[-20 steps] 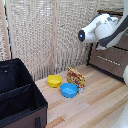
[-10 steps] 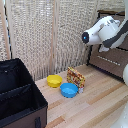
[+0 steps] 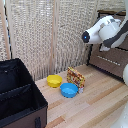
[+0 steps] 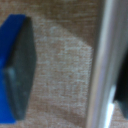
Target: Kindly move your gripper toward the top drawer's handle. With caution, hold the handle robustly using your gripper and pull open the top drawer. Let the handle go. Relocate your gripper to the bowl placed in the background. Gently hold the bowl using your gripper. Bring the gripper and the bowl to the ajar drawer. Softly release the bowl into it.
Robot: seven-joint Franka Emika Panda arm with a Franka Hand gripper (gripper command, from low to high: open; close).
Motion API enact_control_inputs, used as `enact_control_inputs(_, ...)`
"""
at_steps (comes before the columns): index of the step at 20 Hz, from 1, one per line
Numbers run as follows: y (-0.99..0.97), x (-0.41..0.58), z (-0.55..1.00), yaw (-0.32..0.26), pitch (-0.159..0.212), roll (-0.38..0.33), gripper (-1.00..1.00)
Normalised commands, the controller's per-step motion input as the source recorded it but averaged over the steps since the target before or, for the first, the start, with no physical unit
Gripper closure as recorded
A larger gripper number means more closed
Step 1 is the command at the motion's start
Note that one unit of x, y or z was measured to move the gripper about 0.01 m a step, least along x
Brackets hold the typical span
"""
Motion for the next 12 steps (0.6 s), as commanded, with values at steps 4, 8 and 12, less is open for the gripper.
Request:
enact_control_inputs(4, -0.13, -0.029, 0.25, -0.067, -0.001, 0.043, 1.00)
enact_control_inputs(8, 0.41, 0.083, -0.10, -0.142, 0.016, 0.001, 1.00)
enact_control_inputs(12, 0.81, 0.151, -0.26, -0.138, 0.004, 0.000, 1.00)
